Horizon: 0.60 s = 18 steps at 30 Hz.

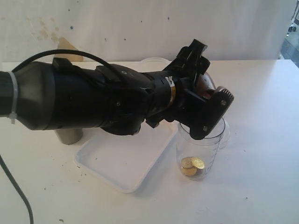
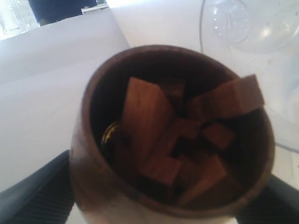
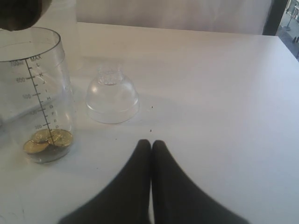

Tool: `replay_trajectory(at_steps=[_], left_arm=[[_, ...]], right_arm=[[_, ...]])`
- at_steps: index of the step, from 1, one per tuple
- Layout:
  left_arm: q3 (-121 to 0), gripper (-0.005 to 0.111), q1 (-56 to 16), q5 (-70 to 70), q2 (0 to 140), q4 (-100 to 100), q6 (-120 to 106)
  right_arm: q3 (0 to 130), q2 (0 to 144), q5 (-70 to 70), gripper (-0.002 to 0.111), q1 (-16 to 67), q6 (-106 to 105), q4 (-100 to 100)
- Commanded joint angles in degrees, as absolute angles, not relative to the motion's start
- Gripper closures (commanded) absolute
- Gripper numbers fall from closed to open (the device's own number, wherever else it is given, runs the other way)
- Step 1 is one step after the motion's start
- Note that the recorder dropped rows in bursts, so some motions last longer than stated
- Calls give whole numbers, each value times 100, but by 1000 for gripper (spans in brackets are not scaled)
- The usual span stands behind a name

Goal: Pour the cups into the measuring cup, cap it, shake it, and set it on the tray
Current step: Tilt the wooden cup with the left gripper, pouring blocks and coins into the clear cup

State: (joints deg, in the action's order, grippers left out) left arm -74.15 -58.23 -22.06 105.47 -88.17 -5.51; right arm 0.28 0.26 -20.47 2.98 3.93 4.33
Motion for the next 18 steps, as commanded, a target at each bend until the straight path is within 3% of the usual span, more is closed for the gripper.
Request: replay_trajectory(at_steps=[1,18], left_arm=[[-7478,107,-5843,-2390,10530,-9090,-524],[-7478,107,-5951,-2548,10530,-9565,-500]], right_arm=[[0,0,-2007,108,264,370,460],[0,0,-2007,108,264,455,450]])
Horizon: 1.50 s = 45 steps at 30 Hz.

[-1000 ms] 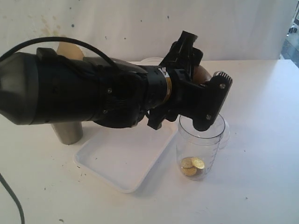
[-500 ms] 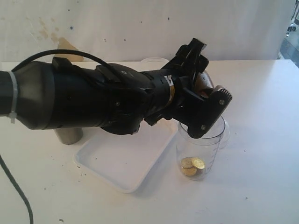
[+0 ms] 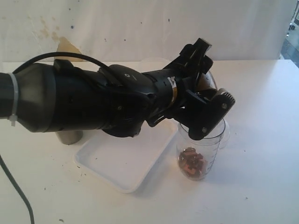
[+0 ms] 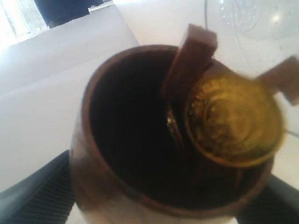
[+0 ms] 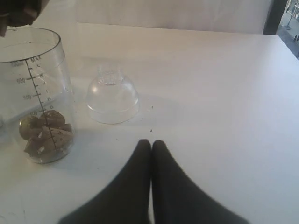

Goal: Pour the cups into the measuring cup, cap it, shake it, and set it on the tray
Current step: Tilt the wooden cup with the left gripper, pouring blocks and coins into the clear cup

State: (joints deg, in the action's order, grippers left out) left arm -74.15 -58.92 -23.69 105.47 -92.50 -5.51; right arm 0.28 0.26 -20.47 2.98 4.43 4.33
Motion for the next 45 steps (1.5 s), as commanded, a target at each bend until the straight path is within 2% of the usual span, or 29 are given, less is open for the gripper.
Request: replay_trajectory(at_steps=[1,13,22,32,45], left_arm=[[-7478,107,-5951,-2546,10530,-9637,-500],[-7478,107,-5990,-2657,10530,-9906,-643],[-7478,107,-6280,-2889,10542,-9931,-1060],[-7478,107,-6311,-4323,10811,-9887,-2103],[-7478,107,-6311,-4018,10801,-9803,-1332]], right_arm=[[0,0,-2007,108,264,455,450],[0,0,-2007,108,264,455,450],[0,0,-2007,108,264,455,450],[0,0,-2007,108,264,455,450],[0,0,-2007,108,264,455,450]])
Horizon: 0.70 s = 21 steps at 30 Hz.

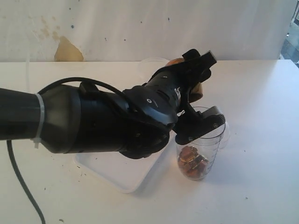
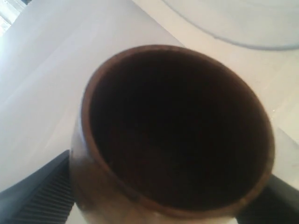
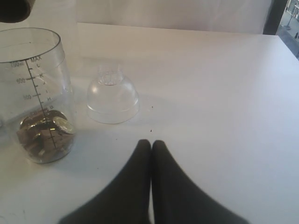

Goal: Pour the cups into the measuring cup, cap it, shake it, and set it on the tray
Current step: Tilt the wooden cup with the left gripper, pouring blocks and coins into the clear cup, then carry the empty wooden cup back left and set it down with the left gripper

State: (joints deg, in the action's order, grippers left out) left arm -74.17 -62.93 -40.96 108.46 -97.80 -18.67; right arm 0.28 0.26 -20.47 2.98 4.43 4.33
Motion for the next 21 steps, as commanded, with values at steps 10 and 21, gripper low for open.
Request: replay_trajectory(at_steps=[10,21], left_arm=[[-7478,107,-6311,-3308,10791,-9803,999],[-7555,107,-6290,-2570,10567,-9808,1913]], right_arm=[[0,0,-2007,108,264,455,450],[0,0,-2007,108,264,455,450]])
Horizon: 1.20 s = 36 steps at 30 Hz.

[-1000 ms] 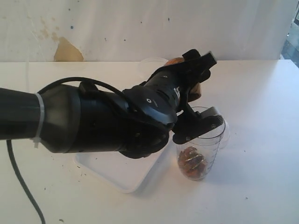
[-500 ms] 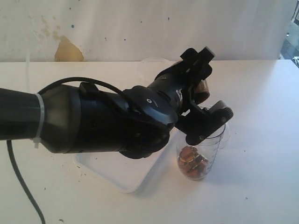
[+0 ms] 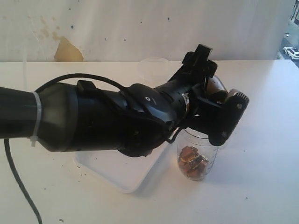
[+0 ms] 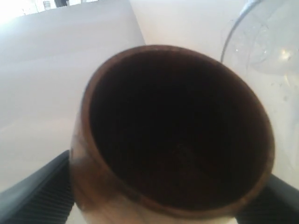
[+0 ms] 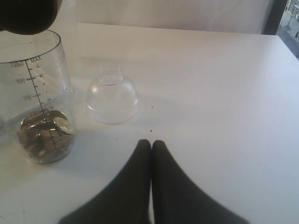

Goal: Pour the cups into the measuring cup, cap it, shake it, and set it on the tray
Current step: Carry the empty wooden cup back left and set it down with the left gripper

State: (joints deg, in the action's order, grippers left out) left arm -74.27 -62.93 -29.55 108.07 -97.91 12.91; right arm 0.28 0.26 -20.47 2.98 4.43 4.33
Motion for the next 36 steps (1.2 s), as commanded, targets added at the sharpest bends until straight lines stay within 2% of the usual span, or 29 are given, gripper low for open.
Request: replay_trajectory(at_steps=[1,10,14,18,24,27,33,36], left_arm=[[-7616,107,-6249,-2399,10482,-9812,2278],[-7870,107,-5690,69,9697,-9787,5180],[-7870,107,-5498,160,9600,-9787,6102],[-7863,107,-4999,159,9440,-9787,7524],[-7064,107,-3774,73,8515,-9787,8136],[-6337,107,-3069,-692,7976,-9787,8294],[-5450,107,-1600,-1010,7696,-9787,8653],[-5038,107,-372,-450,7945,-9815,9079]], right_arm=[[0,0,-2007,108,264,455,450],[0,0,-2007,108,264,455,450],[0,0,-2007,108,264,455,450],[0,0,-2007,108,264,455,450],[0,0,-2007,108,264,455,450],[0,0,-2007,108,264,455,450],[0,0,-2007,108,264,455,450],[0,0,-2007,108,264,455,450]])
